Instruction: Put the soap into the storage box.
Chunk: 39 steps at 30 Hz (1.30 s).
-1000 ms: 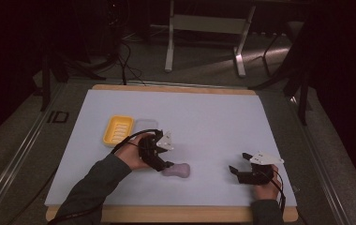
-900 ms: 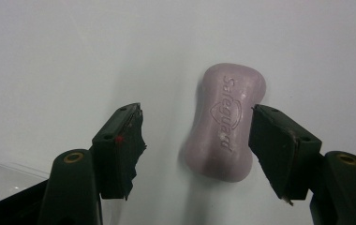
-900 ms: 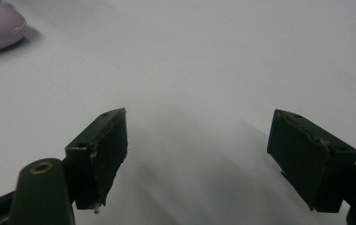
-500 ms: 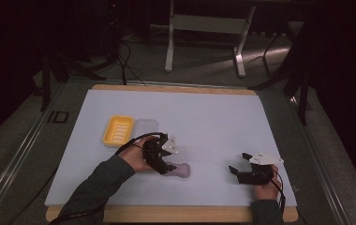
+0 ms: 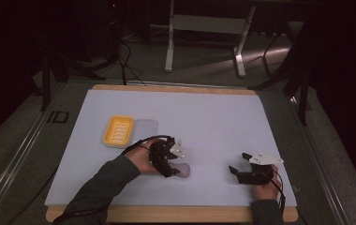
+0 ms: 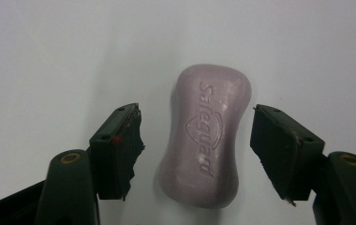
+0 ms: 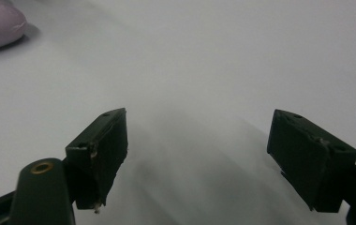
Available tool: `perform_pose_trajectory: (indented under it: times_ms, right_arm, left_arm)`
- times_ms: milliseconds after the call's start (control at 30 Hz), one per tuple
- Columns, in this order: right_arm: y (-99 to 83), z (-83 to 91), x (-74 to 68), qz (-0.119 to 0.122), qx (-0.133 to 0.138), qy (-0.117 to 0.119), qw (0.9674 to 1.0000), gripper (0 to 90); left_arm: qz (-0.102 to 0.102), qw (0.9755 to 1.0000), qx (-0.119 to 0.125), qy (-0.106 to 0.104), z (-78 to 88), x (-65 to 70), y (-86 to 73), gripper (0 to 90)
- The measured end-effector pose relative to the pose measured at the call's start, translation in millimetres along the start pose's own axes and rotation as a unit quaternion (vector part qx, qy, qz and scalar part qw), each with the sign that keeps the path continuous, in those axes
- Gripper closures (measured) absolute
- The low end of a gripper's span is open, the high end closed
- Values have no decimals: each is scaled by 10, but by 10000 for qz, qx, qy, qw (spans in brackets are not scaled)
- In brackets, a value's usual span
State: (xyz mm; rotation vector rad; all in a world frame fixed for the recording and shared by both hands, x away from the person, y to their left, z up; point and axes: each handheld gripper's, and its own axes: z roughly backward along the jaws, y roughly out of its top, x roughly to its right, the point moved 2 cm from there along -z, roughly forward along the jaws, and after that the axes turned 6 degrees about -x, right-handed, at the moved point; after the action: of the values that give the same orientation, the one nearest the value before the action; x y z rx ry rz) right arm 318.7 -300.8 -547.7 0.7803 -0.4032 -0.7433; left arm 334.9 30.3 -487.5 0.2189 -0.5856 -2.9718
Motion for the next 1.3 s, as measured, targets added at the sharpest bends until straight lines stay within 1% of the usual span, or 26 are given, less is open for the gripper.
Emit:
perform_pose_trajectory:
  times_ms: [100, 133, 300, 567, 633, 833, 967, 1167, 1233, 1300]
  right_arm:
    - [0, -1, -1, -2, -2, 3, 10000, 201]
    - [0, -1, -1, -4, -6, 1, 10000, 201]
    - [1, -2, -1, 6, -19, 1, 10000, 201]
    - [1, -3, 0, -1, -23, 3, 10000, 201]
    - [1, -4, 0, 2, -25, 2, 10000, 201]
    - [1, -5, -1, 1, -27, 3, 10000, 201]
    - [2, -5, 0, 4, -29, 4, 10000, 202]
    - [2, -10, -1, 8, -43, 3, 10000, 202]
    - [2, -10, 0, 4, -44, 4, 10000, 202]
    - [2, -10, -1, 4, -45, 5, 10000, 202]
  left_arm:
    - [19, 10000, -37, -41, -36, 11, 2, 333]
    - [-24, 10000, -81, -42, -43, 9, 3, 332]
    - [-40, 9999, -133, -99, -87, 22, 24, 331]
    - [-141, 9993, -294, -166, -162, 27, 58, 331]
    - [-208, 9989, -396, -168, -196, 40, 79, 331]
    - [-323, 9976, -593, -178, -261, 67, 101, 332]
    - [-354, 9968, -686, -182, -303, 73, 104, 334]
    - [-341, 9961, -778, -221, -368, 63, 111, 334]
    - [-326, 9960, -796, -257, -385, 55, 118, 343]
    - [-315, 9953, -850, -332, -397, 51, 125, 374]
